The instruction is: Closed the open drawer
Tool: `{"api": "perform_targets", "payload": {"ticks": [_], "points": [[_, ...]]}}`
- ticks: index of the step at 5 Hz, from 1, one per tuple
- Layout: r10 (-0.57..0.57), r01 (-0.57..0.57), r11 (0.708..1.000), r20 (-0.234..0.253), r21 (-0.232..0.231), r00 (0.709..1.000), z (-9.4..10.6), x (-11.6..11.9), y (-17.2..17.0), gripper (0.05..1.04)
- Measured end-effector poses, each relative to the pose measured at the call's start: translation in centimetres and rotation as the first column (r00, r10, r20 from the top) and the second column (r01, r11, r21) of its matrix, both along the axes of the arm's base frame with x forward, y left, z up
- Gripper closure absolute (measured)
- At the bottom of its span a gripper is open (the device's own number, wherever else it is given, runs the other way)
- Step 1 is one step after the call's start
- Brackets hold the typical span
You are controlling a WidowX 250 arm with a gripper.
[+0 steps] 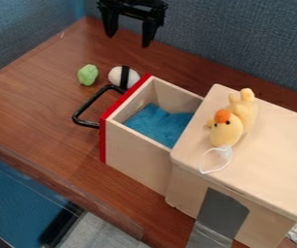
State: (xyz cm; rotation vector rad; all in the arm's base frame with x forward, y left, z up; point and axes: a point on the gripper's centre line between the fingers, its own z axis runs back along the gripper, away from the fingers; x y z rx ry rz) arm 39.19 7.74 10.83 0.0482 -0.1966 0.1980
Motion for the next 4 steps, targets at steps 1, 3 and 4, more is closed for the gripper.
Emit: {"api": "perform_targets", "payload": {"ticks": [1, 3, 4], "points": [[-0.005, 0.005, 1.000, -0.040, -0.015, 0.999, -1.4, -0.4, -0.1, 0.083], [-0.105, 0.108, 0.989, 0.037, -0.104, 0.994, 1.7, -7.5, 3.5, 0.083], [-0.148, 0.148, 0.982, 0.010, -0.118, 0.989, -0.4, -9.1, 3.7, 0.083]]}}
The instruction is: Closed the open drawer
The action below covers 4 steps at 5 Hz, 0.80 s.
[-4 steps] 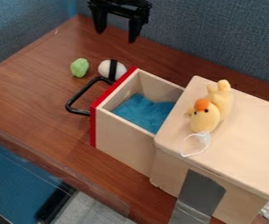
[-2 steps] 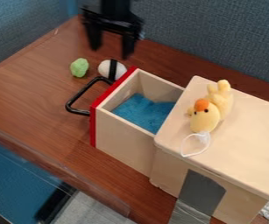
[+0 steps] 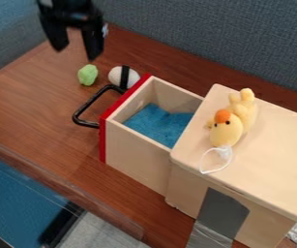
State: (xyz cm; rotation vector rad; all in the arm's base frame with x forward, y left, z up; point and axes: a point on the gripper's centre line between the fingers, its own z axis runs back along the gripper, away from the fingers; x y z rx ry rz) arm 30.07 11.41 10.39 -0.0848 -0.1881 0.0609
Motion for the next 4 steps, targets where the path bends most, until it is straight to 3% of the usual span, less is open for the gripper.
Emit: {"api": "perform_targets", "payload": {"ticks": [4], "points": [[-0.049, 0.052, 0.998, -0.096, 0.023, 0.994, -5.6, -0.5, -0.2, 0.083]]}}
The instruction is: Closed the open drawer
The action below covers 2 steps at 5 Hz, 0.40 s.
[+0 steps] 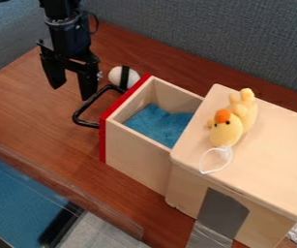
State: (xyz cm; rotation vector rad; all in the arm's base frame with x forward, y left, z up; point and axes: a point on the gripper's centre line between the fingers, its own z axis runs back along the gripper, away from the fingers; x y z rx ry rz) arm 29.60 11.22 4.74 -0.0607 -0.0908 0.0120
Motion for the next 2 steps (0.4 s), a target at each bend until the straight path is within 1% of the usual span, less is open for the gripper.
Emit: {"api": "perform_targets", "payload": {"ticks": [1, 2], "points": [[-0.014, 0.014, 1.000, -0.023, 0.014, 1.000, -0.83, -0.02, 0.36, 0.083], [-0.006, 0.006, 1.000, -0.049, 0.017, 0.999, -1.42, 0.16, 0.67, 0.083]]}}
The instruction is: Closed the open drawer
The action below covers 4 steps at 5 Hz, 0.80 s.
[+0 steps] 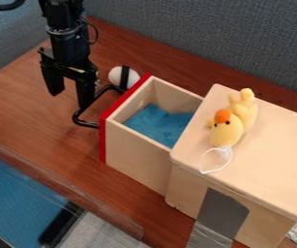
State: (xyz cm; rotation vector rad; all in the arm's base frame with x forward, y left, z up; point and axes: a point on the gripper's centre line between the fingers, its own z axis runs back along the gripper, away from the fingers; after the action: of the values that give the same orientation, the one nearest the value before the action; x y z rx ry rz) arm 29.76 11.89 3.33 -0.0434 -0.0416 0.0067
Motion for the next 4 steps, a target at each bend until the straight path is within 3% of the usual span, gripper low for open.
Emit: {"api": "perform_targets", "payload": {"ticks": [1, 3, 4], "points": [[0.006, -0.006, 1.000, -0.013, 0.003, 1.000, -0.3, 0.1, -0.3, 0.083], [-0.062, 0.062, 0.998, 0.005, -0.029, 0.998, 0.0, 1.0, -3.7, 0.083], [-0.082, 0.083, 0.996, 0.040, -0.024, 0.996, 1.0, 1.3, -4.8, 0.083]]}}
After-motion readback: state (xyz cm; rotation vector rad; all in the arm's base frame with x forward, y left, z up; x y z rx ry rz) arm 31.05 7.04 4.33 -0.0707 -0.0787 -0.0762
